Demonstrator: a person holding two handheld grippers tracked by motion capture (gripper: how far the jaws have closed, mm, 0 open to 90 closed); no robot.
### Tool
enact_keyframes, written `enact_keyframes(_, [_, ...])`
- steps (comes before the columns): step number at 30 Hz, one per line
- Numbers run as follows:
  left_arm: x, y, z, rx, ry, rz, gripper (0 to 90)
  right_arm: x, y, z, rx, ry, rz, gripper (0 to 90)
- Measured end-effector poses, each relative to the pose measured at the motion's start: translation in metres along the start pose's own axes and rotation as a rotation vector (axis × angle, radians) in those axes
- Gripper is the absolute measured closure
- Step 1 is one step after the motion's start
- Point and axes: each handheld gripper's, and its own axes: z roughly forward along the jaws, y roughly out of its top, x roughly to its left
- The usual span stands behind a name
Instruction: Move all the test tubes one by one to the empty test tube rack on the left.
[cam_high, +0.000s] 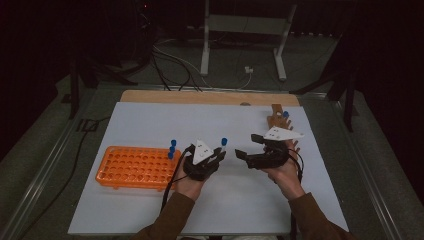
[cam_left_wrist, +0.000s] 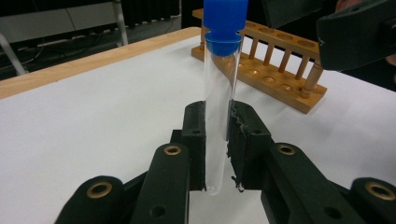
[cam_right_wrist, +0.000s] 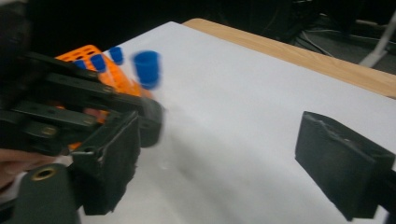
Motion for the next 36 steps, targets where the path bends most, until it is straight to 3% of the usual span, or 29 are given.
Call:
enact_keyframes(12, [0.009,-0.009,-0.019,0.006,0.002,-0.004,78.2,-0.011,-0.009,-0.005,-0.007,-0.047,0.004,0.3])
enact_keyframes(16, [0.013,-0.012,-0.027,-0.002,-0.003,-0.023,78.2,-0.014,-0.011,-0.008,-0.02,-0.061,0.02,0.3])
enact_keyframes(27, [0.021,-0.023,-0.052,0.009,0.004,-0.012,78.2,-0.022,-0.02,-0.015,-0.02,-0.107,0.037,0.3])
enact_keyframes(36, [0.032,-0.033,-0.071,0.01,0.019,-0.025,78.1,-0.025,-0.026,-0.022,-0.036,-0.11,0.061,0.4])
